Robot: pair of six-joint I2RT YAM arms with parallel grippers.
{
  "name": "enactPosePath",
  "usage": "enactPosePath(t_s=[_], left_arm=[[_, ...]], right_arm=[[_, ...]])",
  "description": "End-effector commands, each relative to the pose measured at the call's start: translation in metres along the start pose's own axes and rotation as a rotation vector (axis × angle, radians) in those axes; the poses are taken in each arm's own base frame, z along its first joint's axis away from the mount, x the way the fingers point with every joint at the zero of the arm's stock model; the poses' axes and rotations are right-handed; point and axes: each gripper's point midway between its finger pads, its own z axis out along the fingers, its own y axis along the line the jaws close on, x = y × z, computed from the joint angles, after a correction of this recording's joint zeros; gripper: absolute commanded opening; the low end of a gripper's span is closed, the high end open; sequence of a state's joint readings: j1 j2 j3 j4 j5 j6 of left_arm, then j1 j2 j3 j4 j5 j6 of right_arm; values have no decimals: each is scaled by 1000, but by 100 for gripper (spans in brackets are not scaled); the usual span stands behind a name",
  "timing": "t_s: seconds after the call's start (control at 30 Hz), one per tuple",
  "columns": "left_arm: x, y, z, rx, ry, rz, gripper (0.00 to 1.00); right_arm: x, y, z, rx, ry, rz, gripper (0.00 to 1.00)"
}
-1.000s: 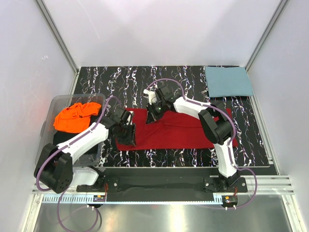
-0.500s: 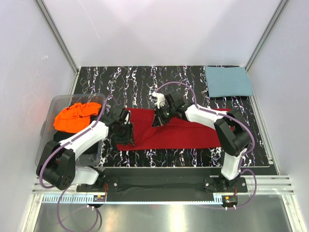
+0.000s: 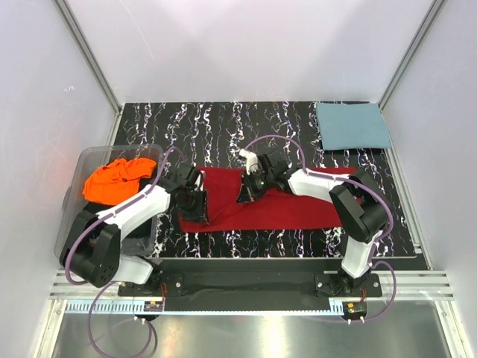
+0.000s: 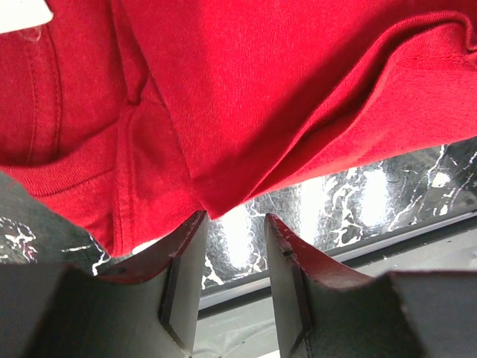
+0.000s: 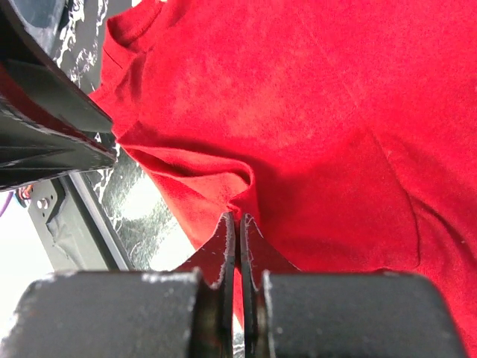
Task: Fold and stack the t-shirts
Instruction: Fold the tshirt
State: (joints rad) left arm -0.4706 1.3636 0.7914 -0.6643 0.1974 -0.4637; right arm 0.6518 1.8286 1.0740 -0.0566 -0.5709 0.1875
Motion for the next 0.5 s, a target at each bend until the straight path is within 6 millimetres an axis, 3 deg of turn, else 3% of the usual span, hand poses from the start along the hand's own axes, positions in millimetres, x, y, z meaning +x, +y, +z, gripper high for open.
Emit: enactPosePath(t_s=[0.0, 0.3, 0.47], left_arm=[[-10, -6, 4, 23, -12, 49, 39], [-2, 2, 18, -38, 31, 45, 35], [-8, -6, 14, -26, 20, 61, 6]], right_arm=[[-29, 25, -11, -67, -102, -62, 1], [-29, 26, -14, -62, -111, -68, 1], [-30, 25, -13, -58, -113, -68, 1]])
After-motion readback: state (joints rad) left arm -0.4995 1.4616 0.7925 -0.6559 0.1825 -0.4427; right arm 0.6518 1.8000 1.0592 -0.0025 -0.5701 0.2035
